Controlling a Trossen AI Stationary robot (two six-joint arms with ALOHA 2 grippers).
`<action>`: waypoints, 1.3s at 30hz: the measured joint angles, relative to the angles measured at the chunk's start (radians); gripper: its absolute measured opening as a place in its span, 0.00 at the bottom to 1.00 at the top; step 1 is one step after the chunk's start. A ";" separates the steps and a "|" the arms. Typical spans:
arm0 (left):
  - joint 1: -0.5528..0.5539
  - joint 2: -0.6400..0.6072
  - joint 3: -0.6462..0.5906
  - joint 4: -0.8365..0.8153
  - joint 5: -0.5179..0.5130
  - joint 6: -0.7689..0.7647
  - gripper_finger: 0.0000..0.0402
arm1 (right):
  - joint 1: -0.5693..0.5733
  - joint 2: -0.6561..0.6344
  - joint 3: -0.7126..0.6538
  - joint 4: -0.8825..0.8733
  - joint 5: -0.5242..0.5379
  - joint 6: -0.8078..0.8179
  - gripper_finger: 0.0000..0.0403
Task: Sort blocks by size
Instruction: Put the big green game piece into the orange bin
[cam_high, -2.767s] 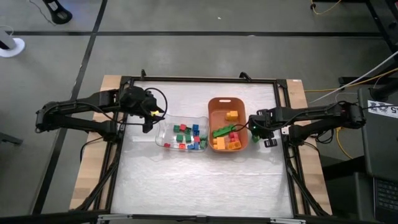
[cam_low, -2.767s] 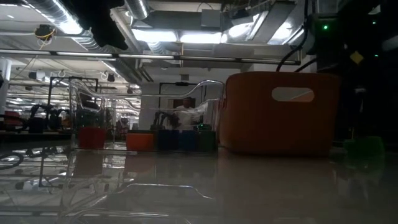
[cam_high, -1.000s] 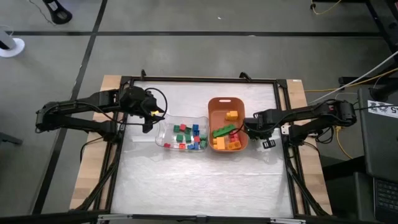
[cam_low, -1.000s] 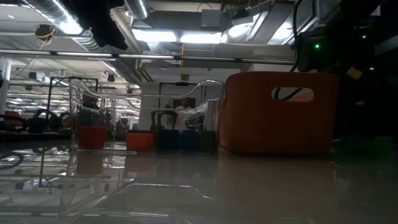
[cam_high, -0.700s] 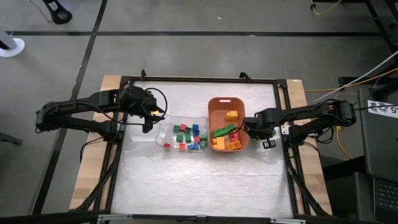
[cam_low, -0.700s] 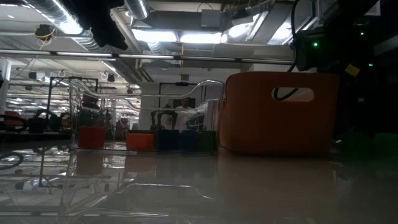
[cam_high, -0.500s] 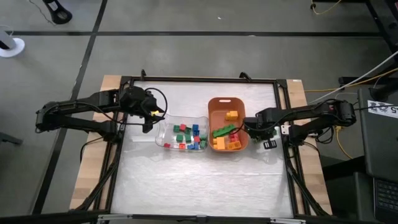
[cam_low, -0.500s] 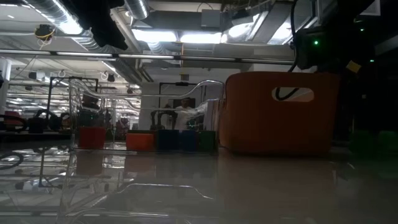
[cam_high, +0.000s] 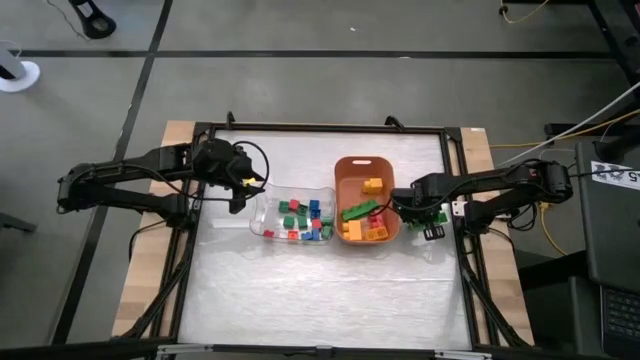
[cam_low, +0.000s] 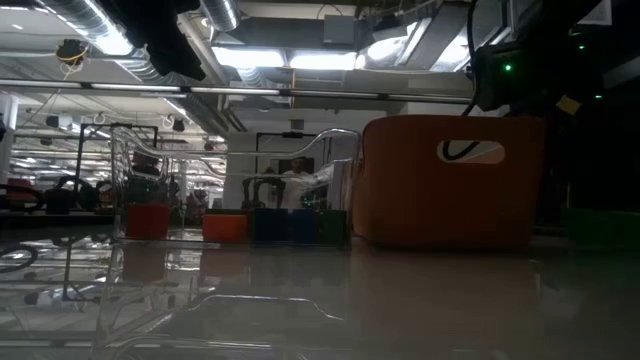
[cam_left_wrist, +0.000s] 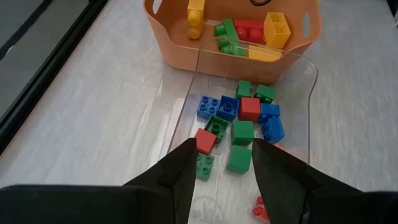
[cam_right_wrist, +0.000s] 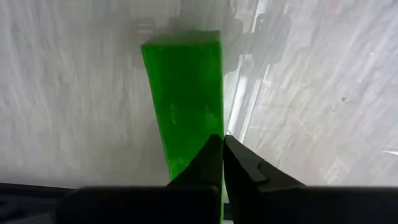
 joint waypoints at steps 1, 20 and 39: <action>0.000 0.000 0.000 0.000 0.000 0.000 0.36 | 0.000 0.000 0.000 0.000 0.000 0.000 0.03; 0.000 0.000 0.000 0.000 0.000 0.000 0.36 | 0.000 -0.001 0.211 -0.313 -0.016 0.048 0.01; 0.000 -0.113 0.000 0.001 0.000 0.045 0.36 | 0.000 -0.010 0.766 -0.089 0.105 0.062 0.00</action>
